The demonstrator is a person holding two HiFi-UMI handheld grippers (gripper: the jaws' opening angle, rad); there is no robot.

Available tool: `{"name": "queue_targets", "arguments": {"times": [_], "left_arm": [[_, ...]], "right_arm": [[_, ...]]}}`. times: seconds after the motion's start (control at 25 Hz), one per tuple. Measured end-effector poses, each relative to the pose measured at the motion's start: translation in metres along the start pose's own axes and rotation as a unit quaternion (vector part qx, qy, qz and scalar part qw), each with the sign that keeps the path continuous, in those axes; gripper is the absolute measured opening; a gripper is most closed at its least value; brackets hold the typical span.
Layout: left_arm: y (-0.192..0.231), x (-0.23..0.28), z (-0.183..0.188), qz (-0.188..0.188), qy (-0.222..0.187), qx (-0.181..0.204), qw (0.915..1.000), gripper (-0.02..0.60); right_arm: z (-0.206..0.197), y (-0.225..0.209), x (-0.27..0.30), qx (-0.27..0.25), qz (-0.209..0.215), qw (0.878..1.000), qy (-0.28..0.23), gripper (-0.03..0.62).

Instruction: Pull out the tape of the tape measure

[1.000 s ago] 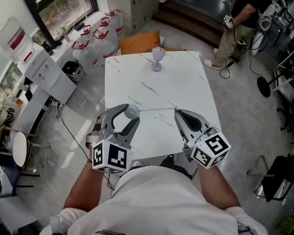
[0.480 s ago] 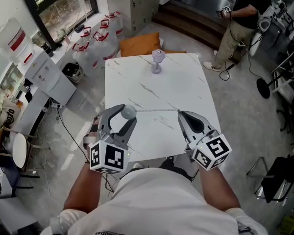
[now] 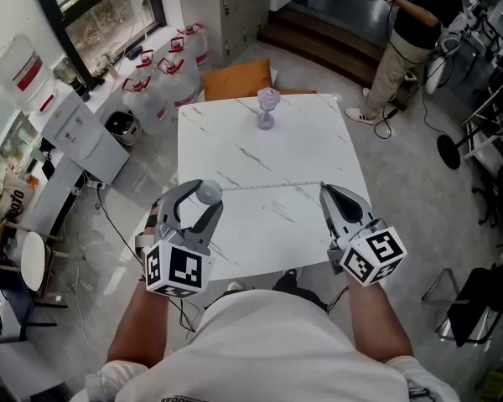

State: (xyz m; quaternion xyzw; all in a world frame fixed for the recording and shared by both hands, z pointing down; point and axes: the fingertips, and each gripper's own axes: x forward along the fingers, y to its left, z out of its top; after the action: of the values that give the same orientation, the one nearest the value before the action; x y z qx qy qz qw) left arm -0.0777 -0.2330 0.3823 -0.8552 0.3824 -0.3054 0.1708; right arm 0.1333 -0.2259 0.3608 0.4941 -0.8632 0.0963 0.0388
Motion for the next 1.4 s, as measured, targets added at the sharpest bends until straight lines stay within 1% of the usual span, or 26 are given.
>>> {"name": "queue_targets", "arguments": {"times": [0.32,0.56,0.76,0.96,1.04,1.16,1.4], "left_arm": [[0.002,-0.002,0.006,0.002,-0.002,0.001,1.0,0.222],[0.015,-0.009,-0.012,0.023,0.015,-0.01,0.9996,0.221],[0.015,-0.01,-0.013,0.022,0.015,-0.008,0.9996,0.221],[0.021,-0.013,-0.02,0.032,0.023,-0.015,0.9991,0.221],[0.024,-0.016,-0.023,0.032,0.022,-0.024,0.999,0.221],[0.022,-0.015,-0.02,0.03,0.022,-0.015,0.9992,0.222],[0.014,-0.011,-0.018,0.024,0.021,-0.017,0.9994,0.221]], "right_arm": [[0.002,-0.006,-0.004,-0.008,-0.014,1.0,0.003,0.008],[0.003,-0.028,-0.015,0.017,-0.045,0.999,-0.007,0.006],[0.004,-0.033,-0.019,0.005,-0.056,0.998,-0.007,0.007],[0.004,-0.047,-0.024,0.019,-0.08,0.997,-0.007,0.006],[0.007,-0.05,-0.028,0.018,-0.08,0.997,-0.011,0.006],[0.009,-0.048,-0.029,0.015,-0.075,0.997,-0.014,0.008],[0.006,-0.041,-0.026,0.021,-0.067,0.997,-0.013,0.008]]}}
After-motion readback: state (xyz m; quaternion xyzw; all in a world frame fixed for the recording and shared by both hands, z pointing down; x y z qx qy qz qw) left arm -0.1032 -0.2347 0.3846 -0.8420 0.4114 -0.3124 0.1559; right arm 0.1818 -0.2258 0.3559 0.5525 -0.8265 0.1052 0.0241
